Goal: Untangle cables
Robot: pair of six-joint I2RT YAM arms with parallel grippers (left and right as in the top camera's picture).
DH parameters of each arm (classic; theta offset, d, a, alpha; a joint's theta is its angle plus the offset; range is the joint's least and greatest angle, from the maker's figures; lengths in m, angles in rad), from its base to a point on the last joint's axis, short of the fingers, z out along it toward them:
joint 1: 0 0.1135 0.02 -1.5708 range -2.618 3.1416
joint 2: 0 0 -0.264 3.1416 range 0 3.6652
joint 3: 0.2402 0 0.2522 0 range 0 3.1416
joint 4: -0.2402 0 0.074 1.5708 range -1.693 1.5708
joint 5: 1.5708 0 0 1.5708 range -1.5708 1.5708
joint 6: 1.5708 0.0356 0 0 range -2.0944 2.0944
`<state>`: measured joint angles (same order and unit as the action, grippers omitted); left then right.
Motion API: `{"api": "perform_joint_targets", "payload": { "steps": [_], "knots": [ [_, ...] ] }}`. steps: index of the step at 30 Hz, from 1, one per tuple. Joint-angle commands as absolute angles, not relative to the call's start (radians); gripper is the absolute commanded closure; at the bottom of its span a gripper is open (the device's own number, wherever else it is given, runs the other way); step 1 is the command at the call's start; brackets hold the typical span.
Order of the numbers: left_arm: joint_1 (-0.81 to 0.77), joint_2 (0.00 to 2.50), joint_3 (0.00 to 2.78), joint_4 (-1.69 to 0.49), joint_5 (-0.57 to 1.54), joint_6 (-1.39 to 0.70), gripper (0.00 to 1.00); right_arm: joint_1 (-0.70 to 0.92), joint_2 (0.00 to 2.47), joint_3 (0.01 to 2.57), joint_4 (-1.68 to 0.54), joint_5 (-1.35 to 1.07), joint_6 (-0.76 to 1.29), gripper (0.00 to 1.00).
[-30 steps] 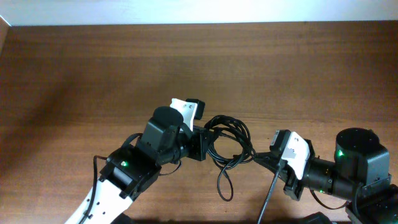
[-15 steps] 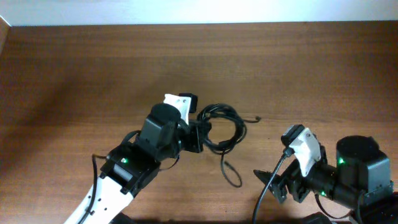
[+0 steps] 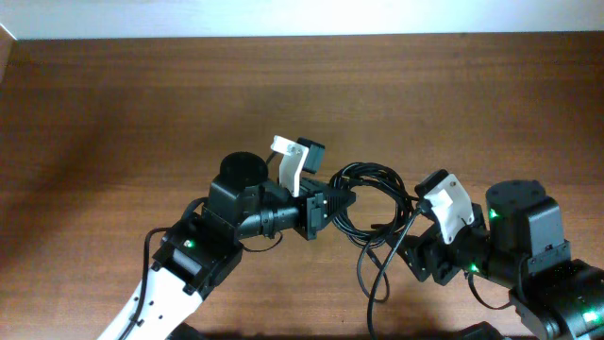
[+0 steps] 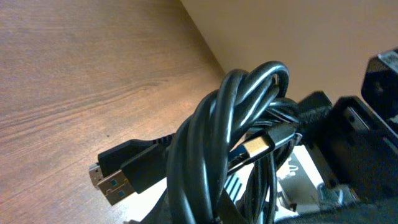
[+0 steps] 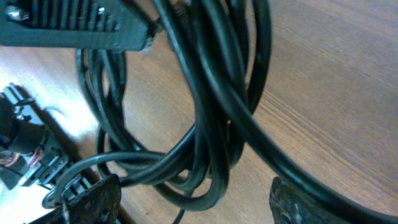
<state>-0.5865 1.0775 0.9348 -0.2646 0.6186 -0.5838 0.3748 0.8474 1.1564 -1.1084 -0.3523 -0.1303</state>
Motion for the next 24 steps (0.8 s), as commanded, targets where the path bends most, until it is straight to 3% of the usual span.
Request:
{"api": "perform_joint_targets", "payload": {
  "steps": [1, 8, 9, 11, 12, 18, 24],
  "knots": [
    [-0.584, 1.069, 0.943, -0.265, 0.711, -0.543, 1.00, 0.379, 0.847, 1.170, -1.090, -0.301, -0.126, 0.28],
    [-0.582, 1.071, 0.943, -0.299, 0.749, -0.511, 1.00, 0.379, 0.865, 1.170, -0.986, -0.276, -0.149, 0.30],
    [-0.582, 1.071, 0.943, -0.300, 0.749, -0.511, 1.00, 0.379, 0.880, 1.170, -0.987, -0.276, -0.149, 0.38],
    [-0.582, 1.071, 0.943, -0.300, 0.753, -0.511, 1.00, 0.379, 0.894, 1.170, -0.987, -0.276, -0.149, 0.70],
    [-0.582, 1.071, 0.943, -0.300, 0.752, -0.510, 1.00, 0.379, 0.902, 1.170, -0.987, -0.276, -0.149, 0.74],
    [-0.519, 1.071, 0.943, -0.304, 0.726, -0.511, 1.00, 0.379, 0.904, 1.170, -0.987, -0.292, -0.153, 0.83],
    [-0.477, 1.071, 0.943, -0.307, 0.715, -0.530, 1.00, 0.379, 0.904, 1.170, -0.990, -0.423, -0.213, 0.85]
  ]
}}
